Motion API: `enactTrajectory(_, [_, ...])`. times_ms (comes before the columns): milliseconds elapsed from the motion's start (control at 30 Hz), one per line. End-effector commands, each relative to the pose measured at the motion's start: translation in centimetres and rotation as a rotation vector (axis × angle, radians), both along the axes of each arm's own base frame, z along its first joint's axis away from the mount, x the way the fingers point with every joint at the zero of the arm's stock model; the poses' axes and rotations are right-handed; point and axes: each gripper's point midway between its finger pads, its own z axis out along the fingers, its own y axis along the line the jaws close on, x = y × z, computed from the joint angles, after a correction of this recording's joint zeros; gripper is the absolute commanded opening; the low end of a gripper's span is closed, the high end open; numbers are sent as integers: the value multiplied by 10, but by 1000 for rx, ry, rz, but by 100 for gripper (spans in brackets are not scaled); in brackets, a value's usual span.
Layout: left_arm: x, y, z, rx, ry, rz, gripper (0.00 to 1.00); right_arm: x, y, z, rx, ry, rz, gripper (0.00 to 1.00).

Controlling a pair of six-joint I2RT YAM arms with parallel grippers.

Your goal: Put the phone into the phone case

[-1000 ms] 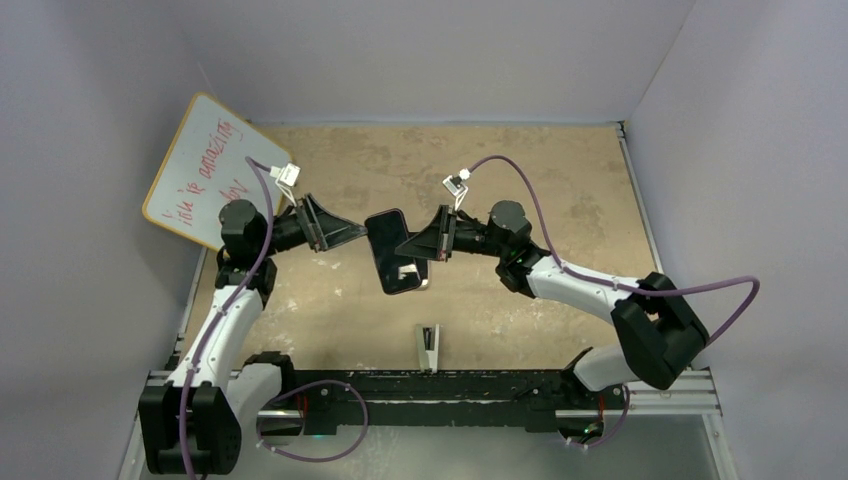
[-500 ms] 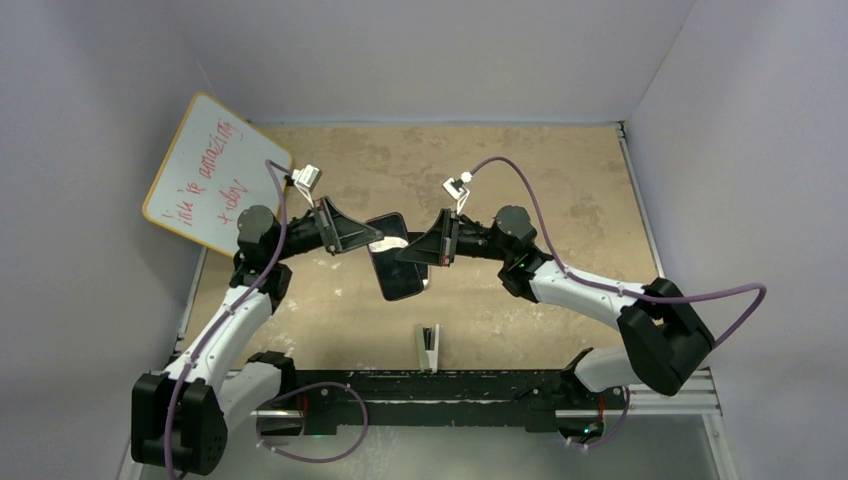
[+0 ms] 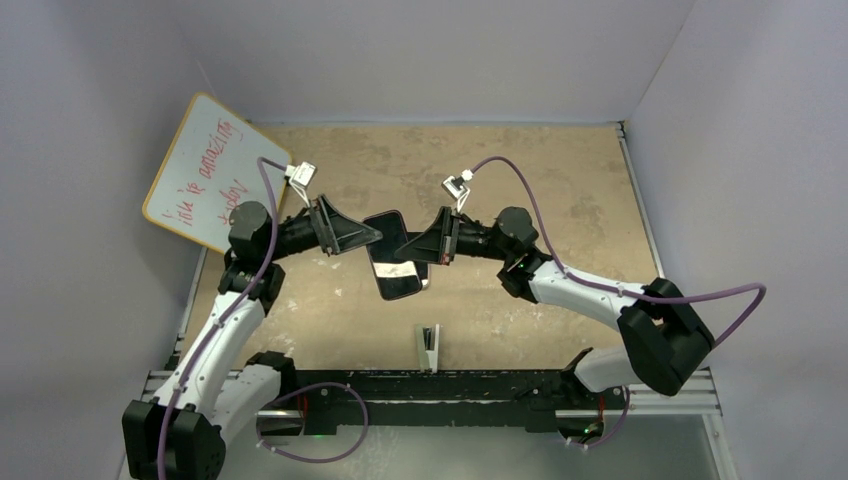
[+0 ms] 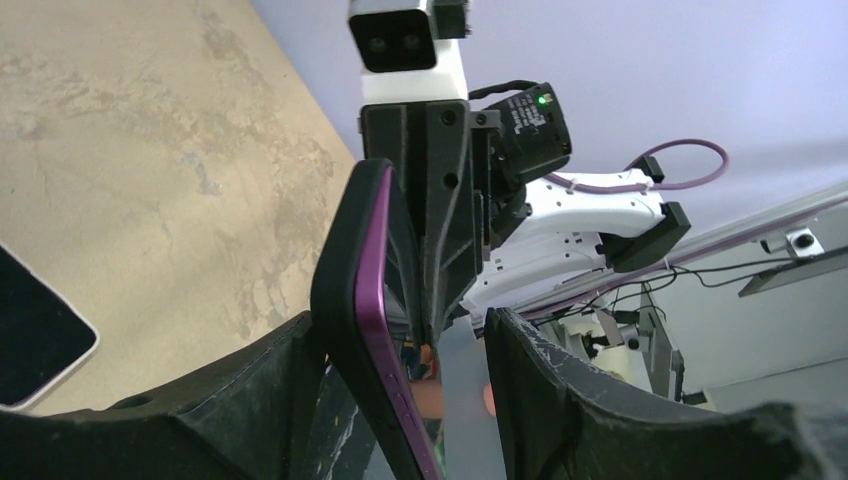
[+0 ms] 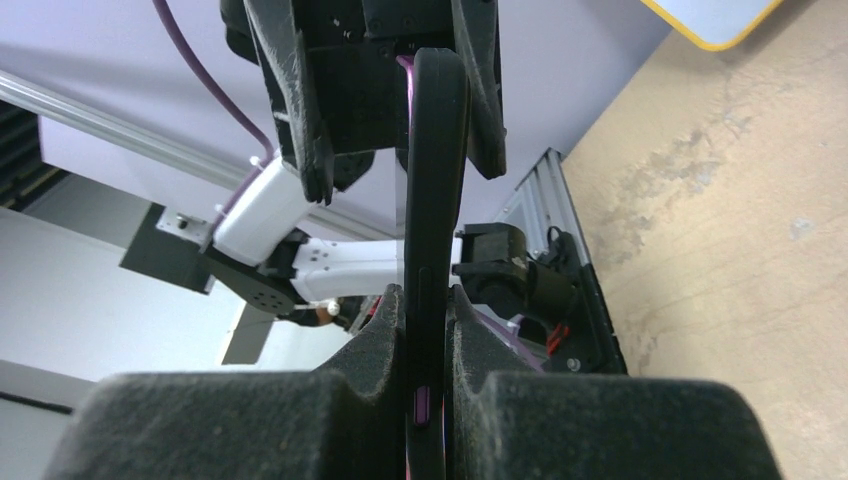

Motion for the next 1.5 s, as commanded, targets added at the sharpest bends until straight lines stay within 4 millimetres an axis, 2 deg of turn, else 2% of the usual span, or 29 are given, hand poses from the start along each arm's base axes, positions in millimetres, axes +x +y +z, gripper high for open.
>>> enactTrajectory(0, [-8,2,33,-55,-111,-3,61,-13,-10,57,181,-74,23,0])
enactTrajectory(167, [-6,4,45,-74,-125,32,61,-19,-14,60,200,-74,31,0])
enactTrajectory(233, [-4,4,47,-76,-127,39,54,-19,-14,58,190,-79,28,0])
enactTrajectory(300, [-2,4,48,-81,-124,51,39,-19,-14,54,177,-75,27,0])
enactTrajectory(400, [2,5,46,-81,-100,71,6,-18,-14,51,163,-80,22,0])
enactTrajectory(433, [4,5,42,-66,-78,76,0,-17,-13,50,154,-79,16,0])
enactTrajectory(567, [15,9,26,59,-51,116,0,-12,-12,48,107,-92,-16,27])
enactTrajectory(667, [14,10,26,71,-41,121,0,-10,-10,51,94,-103,-21,35])
enactTrajectory(767, [13,9,26,78,-25,115,0,-7,-7,53,93,-100,-26,28])
enactTrajectory(900, [11,9,28,101,-13,104,0,-5,-5,60,127,-104,-21,0])
enactTrajectory(967, [5,7,41,70,-57,77,3,-9,-6,65,160,-105,1,0])
enactTrajectory(1000, [2,7,49,48,-90,67,15,-12,-8,67,177,-102,17,0])
enactTrajectory(1067, [-5,7,61,15,-144,61,45,-18,-11,71,207,-94,39,0])
enactTrajectory(1133, [-7,7,66,0,-173,67,58,-20,-14,74,221,-102,38,0])
enactTrajectory(1233, [-6,7,64,-21,-171,69,60,-23,-17,76,228,-123,31,0])
enactTrajectory(1367, [-5,7,64,-70,-160,71,54,-31,-21,75,237,-118,58,0])
enactTrajectory(1467, [-4,7,69,-84,-175,76,43,-29,-21,76,230,-121,37,0])
